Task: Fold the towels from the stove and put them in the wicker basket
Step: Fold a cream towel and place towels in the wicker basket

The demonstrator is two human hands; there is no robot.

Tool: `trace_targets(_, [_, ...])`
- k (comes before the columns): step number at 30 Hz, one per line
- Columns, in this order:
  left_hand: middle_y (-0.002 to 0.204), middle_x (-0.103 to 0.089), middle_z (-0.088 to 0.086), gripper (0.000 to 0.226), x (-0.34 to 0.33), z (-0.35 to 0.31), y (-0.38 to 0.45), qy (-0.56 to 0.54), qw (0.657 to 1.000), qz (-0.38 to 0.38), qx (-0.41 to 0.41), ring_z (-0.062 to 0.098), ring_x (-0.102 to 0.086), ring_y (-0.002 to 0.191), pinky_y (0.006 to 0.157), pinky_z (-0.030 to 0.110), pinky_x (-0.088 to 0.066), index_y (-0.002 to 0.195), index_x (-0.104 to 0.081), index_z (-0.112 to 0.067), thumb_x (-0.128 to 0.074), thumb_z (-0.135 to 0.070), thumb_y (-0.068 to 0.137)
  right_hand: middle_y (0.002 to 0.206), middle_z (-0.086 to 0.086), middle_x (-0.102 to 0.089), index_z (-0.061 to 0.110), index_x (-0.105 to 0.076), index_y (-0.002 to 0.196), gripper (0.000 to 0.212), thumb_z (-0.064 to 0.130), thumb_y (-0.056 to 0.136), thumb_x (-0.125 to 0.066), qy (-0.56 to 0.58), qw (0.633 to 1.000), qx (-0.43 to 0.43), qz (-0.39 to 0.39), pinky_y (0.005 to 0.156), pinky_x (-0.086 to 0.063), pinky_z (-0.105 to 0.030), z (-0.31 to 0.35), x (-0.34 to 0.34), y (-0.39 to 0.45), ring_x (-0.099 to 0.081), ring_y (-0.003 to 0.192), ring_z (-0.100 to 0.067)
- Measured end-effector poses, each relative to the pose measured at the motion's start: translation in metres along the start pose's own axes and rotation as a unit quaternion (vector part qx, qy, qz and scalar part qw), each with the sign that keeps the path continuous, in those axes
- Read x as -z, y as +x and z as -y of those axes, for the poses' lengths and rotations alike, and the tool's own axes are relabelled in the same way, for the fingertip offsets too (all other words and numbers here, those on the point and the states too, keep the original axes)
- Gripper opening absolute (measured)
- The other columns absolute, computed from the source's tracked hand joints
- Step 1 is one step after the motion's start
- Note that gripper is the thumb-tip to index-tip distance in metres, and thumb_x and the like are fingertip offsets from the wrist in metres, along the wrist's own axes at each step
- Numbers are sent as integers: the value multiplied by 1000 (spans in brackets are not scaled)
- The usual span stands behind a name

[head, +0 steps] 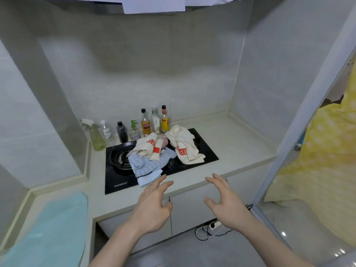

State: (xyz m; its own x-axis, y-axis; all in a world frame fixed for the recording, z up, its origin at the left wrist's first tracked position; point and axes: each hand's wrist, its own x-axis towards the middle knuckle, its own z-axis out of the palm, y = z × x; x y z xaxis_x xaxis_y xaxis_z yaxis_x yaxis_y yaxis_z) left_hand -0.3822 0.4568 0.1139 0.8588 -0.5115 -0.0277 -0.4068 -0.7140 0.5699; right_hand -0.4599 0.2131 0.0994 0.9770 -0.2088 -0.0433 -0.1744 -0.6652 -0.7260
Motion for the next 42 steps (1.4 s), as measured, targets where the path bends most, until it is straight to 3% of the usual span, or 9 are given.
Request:
trace_targets(11, [162, -27, -13, 66, -38, 0, 165, -11, 999, 38, 15, 7, -30, 146, 118, 21, -26, 153, -39, -36, -61, -27, 91, 156, 30, -16, 44, -37, 148, 56, 36, 97, -60, 15, 1000, -21, 10, 107, -24, -17, -71, 47, 124, -25, 142, 5])
trace_targets(15, [155, -33, -11, 64, -51, 4, 241, -21, 998, 58, 23, 9, -35, 142, 113, 18, -28, 152, -41, -31, -60, -24, 91, 153, 29, -18, 42, -38, 147, 56, 34, 97, -61, 6, 999, -40, 9, 93, -33, -8, -89, 69, 176, -34, 133, 7])
trace_targets(21, [155, -34, -5, 64, -75, 5, 345, -34, 993, 111, 38, 13, -41, 138, 112, 22, -35, 152, -42, -27, -61, -23, 91, 160, 20, -17, 39, -37, 149, 56, 33, 98, -59, -10, 998, -66, -4, 102, -28, -15, -116, 99, 243, -32, 138, 0])
trace_targets(26, [157, -29, -2, 65, -106, 6, 402, -58, 982, 158, 86, 17, -39, 140, 113, 23, -33, 155, -37, -27, -56, -21, 93, 159, 21, -18, 40, -37, 148, 55, 36, 98, -59, -12, 997, -73, -1, 107, -26, -18, -146, 120, 283, -30, 145, -5])
trace_targets(32, [158, -27, 2, 68, -154, 13, 457, -107, 964, 164, 178, 21, -39, 138, 98, 20, -37, 155, -37, -28, -56, -18, 91, 161, 20, -18, 40, -38, 149, 57, 36, 97, -60, -23, 997, -64, 37, 106, -26, -15, -183, 143, 343, -31, 143, -3])
trace_targets(37, [158, -27, 5, 71, -184, 2, 491, -164, 940, 128, 272, 20, -45, 130, 108, 27, -40, 153, -40, -27, -60, -19, 85, 161, 19, -20, 39, -39, 149, 58, 34, 96, -62, -24, 995, -33, 87, 115, -21, -18, -216, 168, 394, -26, 147, -2])
trace_targets(42, [158, -11, 7, 79, -208, -17, 514, -189, 904, 96, 372, 26, -41, 136, 116, 33, -34, 157, -34, -26, -64, -21, 84, 160, 20, -20, 37, -40, 148, 57, 35, 96, -61, -54, 989, 2, 138, 112, -19, -14, -254, 202, 433, -24, 148, 1])
